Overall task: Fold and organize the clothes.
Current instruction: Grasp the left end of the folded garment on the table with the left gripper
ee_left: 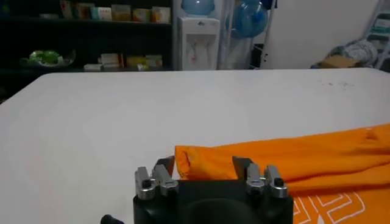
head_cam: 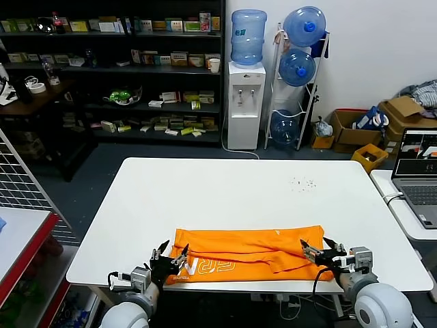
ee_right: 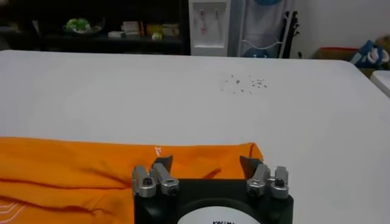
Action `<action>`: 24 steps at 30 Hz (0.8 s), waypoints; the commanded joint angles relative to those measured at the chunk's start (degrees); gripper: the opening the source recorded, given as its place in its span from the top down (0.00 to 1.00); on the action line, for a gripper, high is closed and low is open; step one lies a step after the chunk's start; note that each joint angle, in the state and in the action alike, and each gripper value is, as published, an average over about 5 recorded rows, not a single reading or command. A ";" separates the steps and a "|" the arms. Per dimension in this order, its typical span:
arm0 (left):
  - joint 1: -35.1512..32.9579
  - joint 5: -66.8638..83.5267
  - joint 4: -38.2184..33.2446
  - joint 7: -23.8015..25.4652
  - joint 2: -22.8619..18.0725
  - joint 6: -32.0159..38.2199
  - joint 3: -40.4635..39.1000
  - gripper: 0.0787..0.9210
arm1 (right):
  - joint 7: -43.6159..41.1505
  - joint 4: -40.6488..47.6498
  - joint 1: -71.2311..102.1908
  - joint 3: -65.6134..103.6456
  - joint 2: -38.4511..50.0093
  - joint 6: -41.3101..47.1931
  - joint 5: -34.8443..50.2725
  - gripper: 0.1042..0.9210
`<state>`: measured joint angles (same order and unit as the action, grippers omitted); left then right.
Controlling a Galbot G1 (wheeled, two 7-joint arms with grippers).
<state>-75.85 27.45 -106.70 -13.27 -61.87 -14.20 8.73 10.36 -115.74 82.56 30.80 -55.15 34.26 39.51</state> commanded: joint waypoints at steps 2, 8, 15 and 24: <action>-0.04 -1.42 5.74 1.07 -4.36 3.12 0.76 0.16 | -0.55 -0.57 2.39 1.69 -1.11 -0.59 -0.95 0.13; 0.58 -1.71 8.74 1.12 -5.31 3.78 0.41 0.12 | -0.55 -0.52 2.50 1.56 -1.38 -0.65 -1.07 0.12; 0.83 -1.77 8.33 0.42 -5.12 3.58 -0.22 0.17 | -0.61 -0.20 2.67 1.55 -1.44 -0.87 -1.09 0.12; 1.45 -1.75 9.05 -0.37 -5.32 3.51 -0.23 0.47 | -0.80 0.24 2.97 1.29 -1.79 -1.31 -1.55 0.12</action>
<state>-74.48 25.82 -99.14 -13.32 -66.57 -10.99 8.48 9.64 -115.58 85.29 31.95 -56.82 33.09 38.13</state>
